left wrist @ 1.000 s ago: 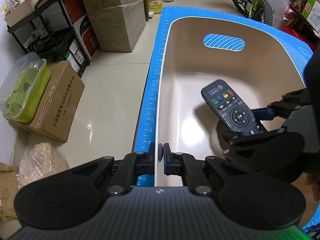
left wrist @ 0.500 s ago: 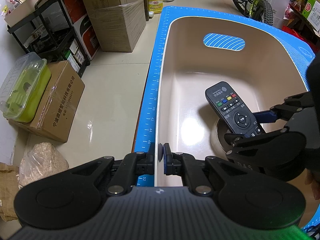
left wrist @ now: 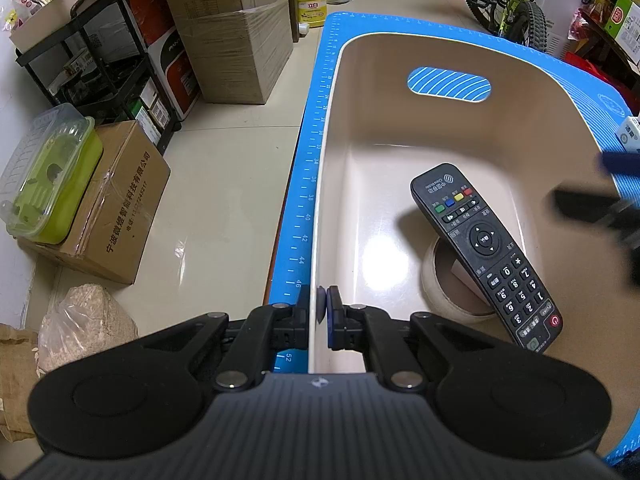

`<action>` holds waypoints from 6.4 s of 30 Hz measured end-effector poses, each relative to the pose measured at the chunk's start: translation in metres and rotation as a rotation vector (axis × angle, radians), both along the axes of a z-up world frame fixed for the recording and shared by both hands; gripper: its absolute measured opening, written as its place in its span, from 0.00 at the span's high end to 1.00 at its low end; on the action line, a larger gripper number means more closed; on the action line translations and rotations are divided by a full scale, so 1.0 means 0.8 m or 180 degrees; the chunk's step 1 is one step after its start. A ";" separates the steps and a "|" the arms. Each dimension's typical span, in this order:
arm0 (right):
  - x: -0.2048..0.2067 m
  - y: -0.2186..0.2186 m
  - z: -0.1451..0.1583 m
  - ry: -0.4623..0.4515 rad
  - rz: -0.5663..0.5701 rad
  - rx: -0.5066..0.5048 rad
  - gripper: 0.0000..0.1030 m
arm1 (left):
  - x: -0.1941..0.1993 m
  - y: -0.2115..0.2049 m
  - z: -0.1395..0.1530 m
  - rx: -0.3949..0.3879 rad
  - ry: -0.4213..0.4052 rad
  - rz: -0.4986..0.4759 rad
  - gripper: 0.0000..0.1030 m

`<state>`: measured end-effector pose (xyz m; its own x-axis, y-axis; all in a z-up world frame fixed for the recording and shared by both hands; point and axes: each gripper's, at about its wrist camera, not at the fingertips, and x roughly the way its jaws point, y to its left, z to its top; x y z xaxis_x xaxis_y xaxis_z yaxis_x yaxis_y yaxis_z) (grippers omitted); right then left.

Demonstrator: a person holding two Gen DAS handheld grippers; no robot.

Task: Organize rigid objects
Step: 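Carry the black remote into the bin and open the right gripper, then move the right gripper back to the mat and grasp the white charger, then carry the white charger into the bin and release it onto the remote, then return the right gripper to the mat and grasp the green ointment tin, then carry the green tin into the bin and open the right gripper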

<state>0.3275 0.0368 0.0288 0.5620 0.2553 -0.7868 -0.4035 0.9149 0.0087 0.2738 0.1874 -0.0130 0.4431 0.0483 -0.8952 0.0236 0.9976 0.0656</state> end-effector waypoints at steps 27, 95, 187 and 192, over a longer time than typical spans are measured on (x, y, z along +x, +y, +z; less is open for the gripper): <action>0.013 -0.240 -0.118 0.0088 -0.1125 0.0048 0.39 | -0.003 -0.002 -0.002 0.0025 0.0001 -0.0011 0.92; 0.020 0.066 -0.077 0.0045 0.0681 -0.0499 0.52 | -0.001 -0.001 0.000 0.0022 0.0008 -0.0022 0.92; -0.027 -0.216 -0.010 -0.0842 -0.0713 0.0052 0.48 | -0.003 -0.004 0.002 0.0065 0.0006 -0.0017 0.91; -0.032 -0.156 0.027 -0.1024 -0.0262 0.0191 0.48 | -0.004 -0.005 0.002 0.0070 0.0000 -0.0013 0.91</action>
